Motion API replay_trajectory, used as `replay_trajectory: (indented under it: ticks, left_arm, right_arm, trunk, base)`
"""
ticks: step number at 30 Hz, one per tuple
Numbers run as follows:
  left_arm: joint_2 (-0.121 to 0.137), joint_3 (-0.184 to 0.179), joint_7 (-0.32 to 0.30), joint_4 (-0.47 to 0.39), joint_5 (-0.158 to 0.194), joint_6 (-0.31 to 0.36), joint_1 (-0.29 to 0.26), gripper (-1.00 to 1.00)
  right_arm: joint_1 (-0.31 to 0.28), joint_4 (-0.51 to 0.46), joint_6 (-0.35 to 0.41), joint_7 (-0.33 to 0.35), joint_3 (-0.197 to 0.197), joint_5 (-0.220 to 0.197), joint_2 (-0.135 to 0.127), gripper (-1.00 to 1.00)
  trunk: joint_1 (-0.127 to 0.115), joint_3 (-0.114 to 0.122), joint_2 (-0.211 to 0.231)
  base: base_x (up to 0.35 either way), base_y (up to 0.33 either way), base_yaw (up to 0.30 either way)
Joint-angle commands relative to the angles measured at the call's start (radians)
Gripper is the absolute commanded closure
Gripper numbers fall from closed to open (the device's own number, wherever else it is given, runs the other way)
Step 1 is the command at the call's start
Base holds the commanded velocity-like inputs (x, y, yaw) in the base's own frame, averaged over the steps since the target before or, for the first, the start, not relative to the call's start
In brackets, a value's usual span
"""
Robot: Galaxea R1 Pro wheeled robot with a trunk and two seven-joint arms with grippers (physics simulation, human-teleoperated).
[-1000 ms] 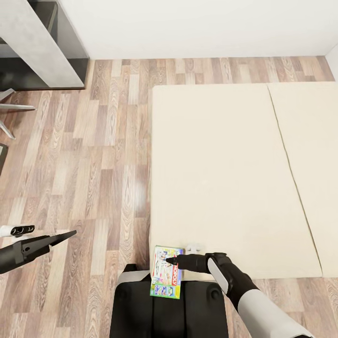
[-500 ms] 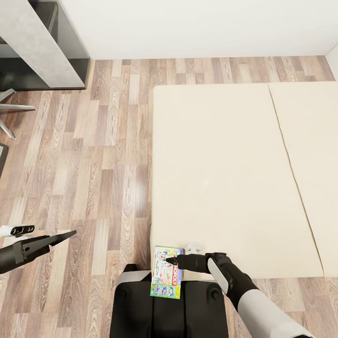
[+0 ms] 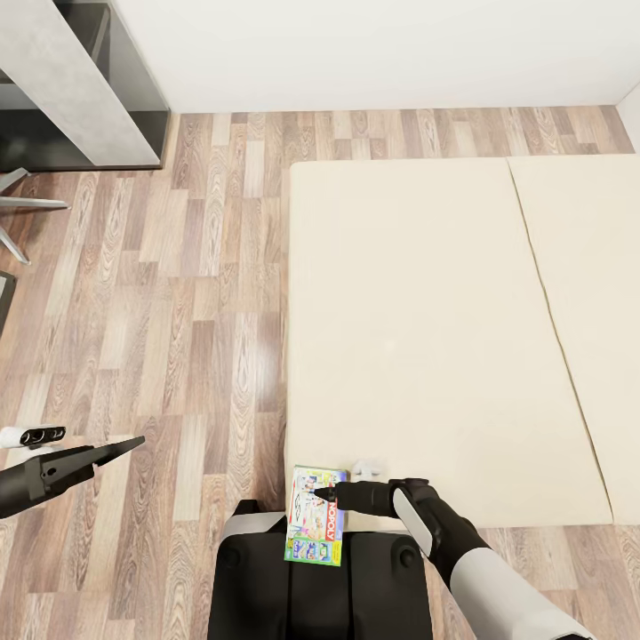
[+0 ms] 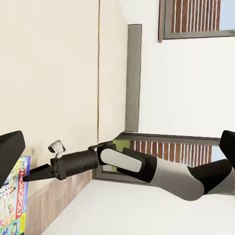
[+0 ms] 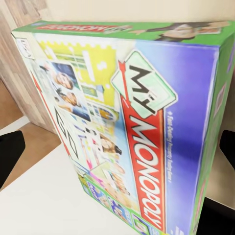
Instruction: Put all the toys in the child's room - the three board games (two on the bed and one on the table), the two jigsaw puzzles on the table, and the tennis ball on the table - inside the toy box on the table in the child's room.
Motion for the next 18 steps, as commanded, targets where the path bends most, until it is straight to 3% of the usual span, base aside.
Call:
replay_trajectory:
  ticks: [1,18]
  left_arm:
    - [0.0,0.0,-0.004,0.0,0.0,0.011,0.0,-1.0]
    - [0.0,0.0,-0.004,0.0,0.0,0.011,0.0,-1.0]
  right_arm:
    - [0.0,-0.001,0.005,-0.001,0.001,-0.005,0.0,-1.0]
    - [0.0,-0.001,0.005,-0.002,0.001,-0.005,0.0,-1.0]
  trunk:
    - [0.0,-0.001,-0.001]
    - [0.0,-0.001,-0.001]
  base:
    - [0.0,0.0,0.0]
    - [0.0,0.041,0.0]
